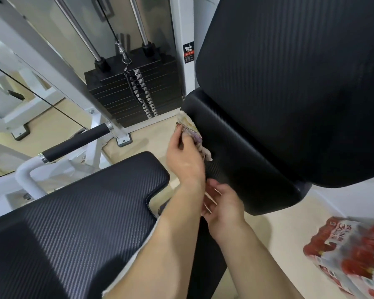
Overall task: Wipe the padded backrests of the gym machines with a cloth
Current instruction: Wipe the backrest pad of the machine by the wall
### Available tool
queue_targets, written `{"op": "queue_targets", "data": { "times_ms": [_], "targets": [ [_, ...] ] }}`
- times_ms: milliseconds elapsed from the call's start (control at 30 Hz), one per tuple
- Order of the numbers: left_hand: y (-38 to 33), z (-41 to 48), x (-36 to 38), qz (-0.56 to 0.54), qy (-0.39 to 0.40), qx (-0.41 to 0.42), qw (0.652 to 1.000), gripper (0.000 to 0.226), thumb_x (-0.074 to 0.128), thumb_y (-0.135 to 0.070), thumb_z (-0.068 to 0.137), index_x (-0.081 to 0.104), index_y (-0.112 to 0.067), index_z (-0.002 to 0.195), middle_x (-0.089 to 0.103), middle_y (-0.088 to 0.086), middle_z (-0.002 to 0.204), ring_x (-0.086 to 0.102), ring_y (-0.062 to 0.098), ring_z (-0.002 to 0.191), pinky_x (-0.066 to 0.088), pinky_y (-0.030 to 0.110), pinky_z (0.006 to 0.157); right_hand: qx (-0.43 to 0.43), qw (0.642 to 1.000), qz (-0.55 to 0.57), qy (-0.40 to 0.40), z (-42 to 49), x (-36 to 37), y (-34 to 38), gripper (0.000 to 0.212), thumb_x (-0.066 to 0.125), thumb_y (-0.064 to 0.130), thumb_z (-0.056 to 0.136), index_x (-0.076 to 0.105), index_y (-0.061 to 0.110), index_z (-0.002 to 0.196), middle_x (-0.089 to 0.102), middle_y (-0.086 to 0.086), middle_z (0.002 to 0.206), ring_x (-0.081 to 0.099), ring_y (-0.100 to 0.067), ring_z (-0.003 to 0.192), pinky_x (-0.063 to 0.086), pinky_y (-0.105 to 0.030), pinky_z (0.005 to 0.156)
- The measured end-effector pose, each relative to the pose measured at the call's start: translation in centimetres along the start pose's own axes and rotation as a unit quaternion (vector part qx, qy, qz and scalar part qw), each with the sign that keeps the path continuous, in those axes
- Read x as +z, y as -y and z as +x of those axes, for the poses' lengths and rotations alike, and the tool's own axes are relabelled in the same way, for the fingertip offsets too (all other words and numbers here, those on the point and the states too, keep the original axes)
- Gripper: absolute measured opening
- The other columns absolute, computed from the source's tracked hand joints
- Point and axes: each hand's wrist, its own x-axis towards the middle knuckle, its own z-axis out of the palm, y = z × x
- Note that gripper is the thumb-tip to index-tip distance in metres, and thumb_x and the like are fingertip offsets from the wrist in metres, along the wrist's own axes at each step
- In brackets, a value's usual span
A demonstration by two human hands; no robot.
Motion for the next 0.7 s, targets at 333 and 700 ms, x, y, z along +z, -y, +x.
{"op": "queue_targets", "data": {
  "times_ms": [333,700],
  "targets": [
    [4.9,-6.4,0.1,0.131,0.075,-0.056,0.987,0.016,0.05,-0.03,0.099,0.05,-0.028,0.083,0.064,0.007,0.1,0.059,0.02,0.091,0.047,0.041,0.095,-0.041,0.987,-0.083,-0.131,-0.1,-4.5,0.0,0.021,0.055,0.023,0.092,0.071,0.012,0.086,0.074,-0.012,0.088,0.068,-0.029,0.078,0.053,-0.04,0.074],
    [3.3,-1.7,1.3,0.116,0.016,-0.135,0.984,0.02,0.048,-0.026,0.098,0.053,-0.021,0.079,0.064,0.01,0.095,0.065,0.032,0.095,0.052,0.048,0.093,0.024,0.983,-0.11,-0.146,-1.2,-8.1,-1.2,0.023,0.04,0.016,0.095,0.061,0.012,0.087,0.058,-0.004,0.077,0.05,-0.021,0.066,0.04,-0.031,0.066]
  ]
}}
